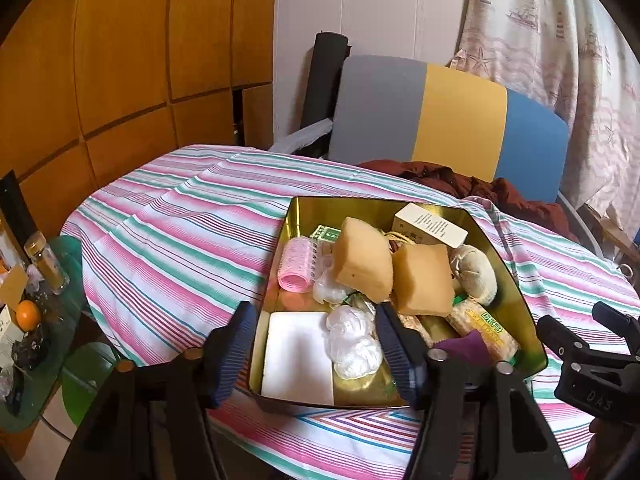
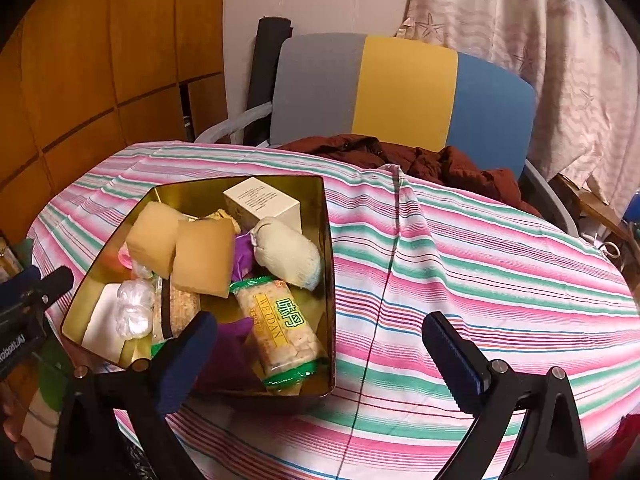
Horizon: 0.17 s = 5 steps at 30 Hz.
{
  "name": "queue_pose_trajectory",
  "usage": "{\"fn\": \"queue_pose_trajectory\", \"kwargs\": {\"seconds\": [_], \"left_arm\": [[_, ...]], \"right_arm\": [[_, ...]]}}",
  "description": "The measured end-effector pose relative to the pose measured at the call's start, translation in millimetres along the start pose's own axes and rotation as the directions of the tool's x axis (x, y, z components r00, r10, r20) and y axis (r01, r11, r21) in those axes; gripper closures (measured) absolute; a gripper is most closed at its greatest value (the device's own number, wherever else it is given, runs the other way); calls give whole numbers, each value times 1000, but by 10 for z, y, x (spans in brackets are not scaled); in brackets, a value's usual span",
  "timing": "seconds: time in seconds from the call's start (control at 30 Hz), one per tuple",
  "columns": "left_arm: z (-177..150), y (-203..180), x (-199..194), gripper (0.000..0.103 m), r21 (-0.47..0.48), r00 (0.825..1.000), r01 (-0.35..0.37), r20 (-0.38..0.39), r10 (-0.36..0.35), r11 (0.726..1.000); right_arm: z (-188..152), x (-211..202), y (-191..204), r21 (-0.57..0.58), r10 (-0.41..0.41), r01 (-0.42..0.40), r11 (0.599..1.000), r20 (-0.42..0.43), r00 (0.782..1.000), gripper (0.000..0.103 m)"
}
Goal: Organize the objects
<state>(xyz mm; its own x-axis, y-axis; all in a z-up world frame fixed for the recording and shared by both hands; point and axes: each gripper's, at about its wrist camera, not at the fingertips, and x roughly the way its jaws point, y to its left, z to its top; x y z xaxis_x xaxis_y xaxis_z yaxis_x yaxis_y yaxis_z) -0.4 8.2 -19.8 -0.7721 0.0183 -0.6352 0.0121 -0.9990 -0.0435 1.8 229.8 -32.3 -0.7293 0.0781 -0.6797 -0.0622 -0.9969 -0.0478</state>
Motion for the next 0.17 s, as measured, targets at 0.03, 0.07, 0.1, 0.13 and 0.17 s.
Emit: {"fn": "queue_pose_trajectory", "kwargs": {"seconds": [0.03,0.07,0.1,0.13,0.17], "left_arm": [[-2,0,-3,50,4,1000,-5,4,5,1000],[-4,2,-5,50,8,1000,-8,6,8,1000],[-4,4,-11,50,7,1000,-3,10,3,1000],[2,7,-13,50,7,1000,-2,10,2,1000],[5,3,-17,50,8,1000,-2,10,2,1000]], "right_arm": [[0,1,9,-2,0,0,1000,1,1000,0],[3,-1,16,-5,1,-1,1000,3,1000,0],[5,-3,21,-6,2,-2,1000,5,1000,0],[9,0,25,-7,4,-4,1000,6,1000,0],[9,0,28,-8,5,-5,1000,6,1000,0]]}}
